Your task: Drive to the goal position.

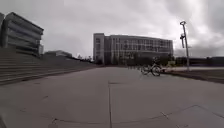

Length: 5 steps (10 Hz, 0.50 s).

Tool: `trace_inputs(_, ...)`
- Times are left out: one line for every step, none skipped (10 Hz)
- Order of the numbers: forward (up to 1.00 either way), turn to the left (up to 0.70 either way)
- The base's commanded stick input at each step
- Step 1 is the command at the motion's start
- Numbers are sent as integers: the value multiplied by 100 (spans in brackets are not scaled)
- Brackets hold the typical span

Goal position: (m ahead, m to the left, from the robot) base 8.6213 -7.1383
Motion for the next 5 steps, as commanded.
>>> trace_inputs(70, 0)
trace_inputs(70, 0)
trace_inputs(70, 0)
trace_inputs(70, 0)
trace_inputs(70, 0)
